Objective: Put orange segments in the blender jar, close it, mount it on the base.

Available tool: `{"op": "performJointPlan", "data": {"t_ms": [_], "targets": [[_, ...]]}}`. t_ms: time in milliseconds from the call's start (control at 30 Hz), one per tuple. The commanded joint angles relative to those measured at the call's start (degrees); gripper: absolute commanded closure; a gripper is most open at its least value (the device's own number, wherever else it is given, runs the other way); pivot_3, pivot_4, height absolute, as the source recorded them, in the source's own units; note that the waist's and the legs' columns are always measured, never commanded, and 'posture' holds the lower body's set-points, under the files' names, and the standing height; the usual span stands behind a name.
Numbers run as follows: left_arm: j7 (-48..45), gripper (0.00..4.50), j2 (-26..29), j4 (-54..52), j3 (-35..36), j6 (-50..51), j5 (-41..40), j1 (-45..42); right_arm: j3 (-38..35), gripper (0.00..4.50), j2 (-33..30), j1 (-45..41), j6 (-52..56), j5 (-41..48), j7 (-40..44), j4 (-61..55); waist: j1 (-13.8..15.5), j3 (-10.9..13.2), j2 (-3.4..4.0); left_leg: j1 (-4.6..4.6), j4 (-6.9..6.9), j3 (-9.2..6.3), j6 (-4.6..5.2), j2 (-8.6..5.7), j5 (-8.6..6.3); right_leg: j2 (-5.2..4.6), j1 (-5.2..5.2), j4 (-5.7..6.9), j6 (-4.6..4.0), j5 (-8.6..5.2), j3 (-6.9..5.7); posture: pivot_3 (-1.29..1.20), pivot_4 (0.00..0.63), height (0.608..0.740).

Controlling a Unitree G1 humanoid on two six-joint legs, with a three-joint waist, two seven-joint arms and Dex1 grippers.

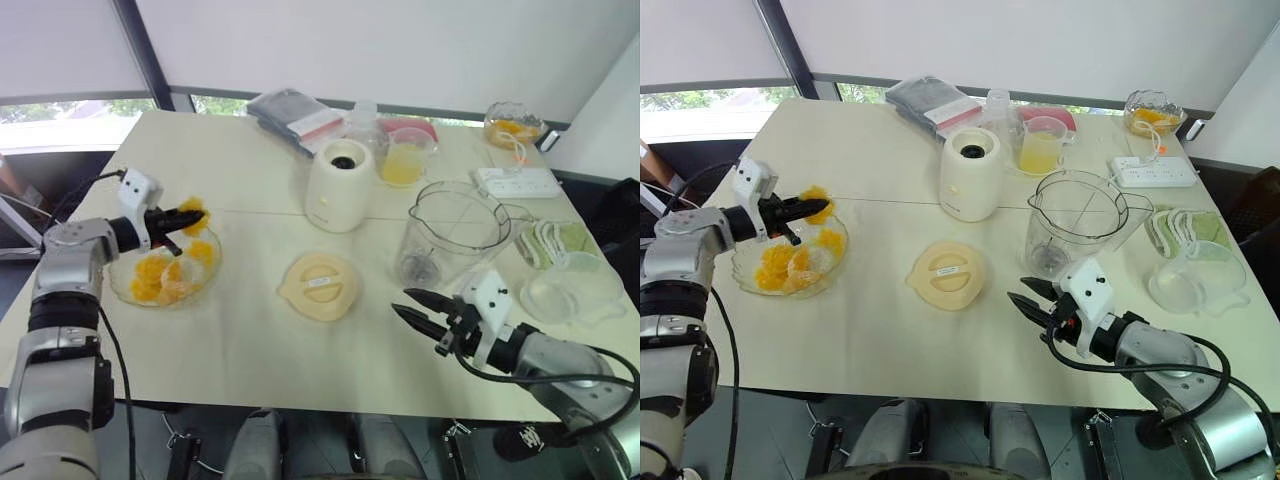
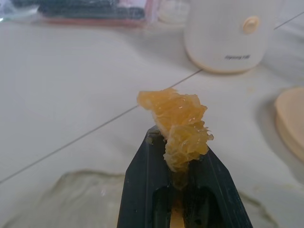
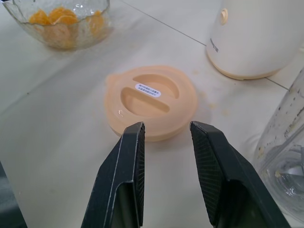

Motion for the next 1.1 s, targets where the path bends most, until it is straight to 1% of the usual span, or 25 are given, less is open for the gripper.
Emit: {"op": "performJointPlan", "data": {"t_ms": [33, 133, 233, 333, 400, 600, 700, 767, 900, 1100], "targets": [[0.89, 4.35, -0.75, -7.23, 0.96, 3.57, -2.79, -1.66, -1.64, 2.96, -0.72, -1.08, -1.59, -0.24, 1.0, 0.28, 0.0, 0.0, 0.0, 0.0, 0.0, 0.0, 0.0, 0.0, 0.0, 0.0, 0.0, 0.0, 0.0, 0.0, 0.0, 0.0, 0.15, 0.74], [1.6, 4.35, -3.04, -11.1, -0.02, 5.98, -4.01, -4.25, -1.84, 2.96, -0.62, -1.34, -1.92, -0.8, 1.43, 1.26, 0.19, 0.0, 0.0, 0.0, 0.01, 0.0, 0.0, -0.01, 0.0, 0.0, 0.0, 0.0, 0.0, 0.0, 0.0, 0.0, 0.15, 0.74], [1.15, 4.35, -5.98, -11.14, -1.57, 6.49, -4.25, -8.42, -2.25, 2.96, -0.23, -1.06, -2.63, -1.49, 1.4, 2.38, 0.33, 0.01, -0.01, -0.03, 0.04, 0.0, 0.0, -0.06, 0.0, 0.01, 0.01, -0.01, 0.0, 0.0, -0.01, 0.0, 0.15, 0.74], [-1.43, 4.35, -9.97, -3.91, -4.0, 2.9, -2.7, -15.82, -3.14, 2.96, 0.55, -0.5, -3.97, -2.54, 0.86, 4.21, 0.36, 0.01, -0.02, -0.07, 0.06, 0.04, 0.0, -0.22, 0.0, 0.04, 0.02, -0.03, 0.0, 0.0, -0.01, 0.0, 0.15, 0.74], [-2.69, 4.35, -11.47, 0.36, -5.16, 0.28, -1.6, -19.29, -3.28, 2.96, 0.61, -0.36, -4.72, -3.14, 0.98, 5.13, 0.22, 0.01, -0.02, -0.09, 0.07, 0.1, 0.0, -0.27, 0.0, 0.06, 0.02, -0.06, 0.01, 0.0, -0.01, 0.0, 0.15, 0.74], [-6.43, 4.35, -19.42, 17.95, -7.36, -8.93, 0.84, -35.14, -4.28, 2.96, 1.6, 1.29, -6.51, -4.42, 0.47, 6.58, 0.12, 0.04, -0.03, -0.18, 0.05, 0.03, 0.0, -0.26, 0.0, 0.21, -0.05, -0.06, 0.03, 0.0, -0.03, 0.0, 0.15, 0.74], [-6.5, 4.35, -23.43, 25.37, -6.93, -12.49, 1.75, -41.29, -4.44, 2.96, 2.43, 2.53, -7.33, -4.99, -0.02, 6.82, 0.21, 0.04, -0.03, -0.28, 0.05, -0.01, 0.0, -0.27, 0.0, 0.22, -0.09, -0.12, 0.04, 0.0, -0.06, 0.0, 0.15, 0.74], [-5.91, 4.35, -27.25, 29.7, -7.37, -15.5, 3.2, -45.05, -4.55, 2.96, 3.17, 3.78, -7.86, -5.86, -0.81, 6.36, 0.22, 0.04, -0.02, -0.34, 0.05, -0.02, 0.0, -0.27, 0.0, 0.22, -0.1, -0.22, 0.05, 0.0, -0.06, 0.0, 0.15, 0.74], [-5.4, 4.35, -33.13, 34.55, -7.3, -18.69, 5.1, -49.57, -5.52, 2.96, 4.74, 6.49, -8.23, -6.7, -2.65, 4.56, 0.27, 0.04, -0.01, -0.46, 0.05, -0.04, 0.03, -0.28, -0.01, 0.21, -0.1, -0.43, 0.05, 0.0, -0.07, 0.0, 0.15, 0.74], [-3.6, 4.35, -41.66, 37.7, -6.37, -21.15, 6.79, -54.08, -6.42, 2.96, 8.04, 12.4, -8.71, -7.91, -5.91, 0.36, 0.28, 0.05, 0.0, -0.53, 0.05, -0.05, 0.15, -0.28, -0.08, 0.21, -0.1, -0.61, 0.12, 0.03, -0.06, 0.0, 0.15, 0.74]]}}
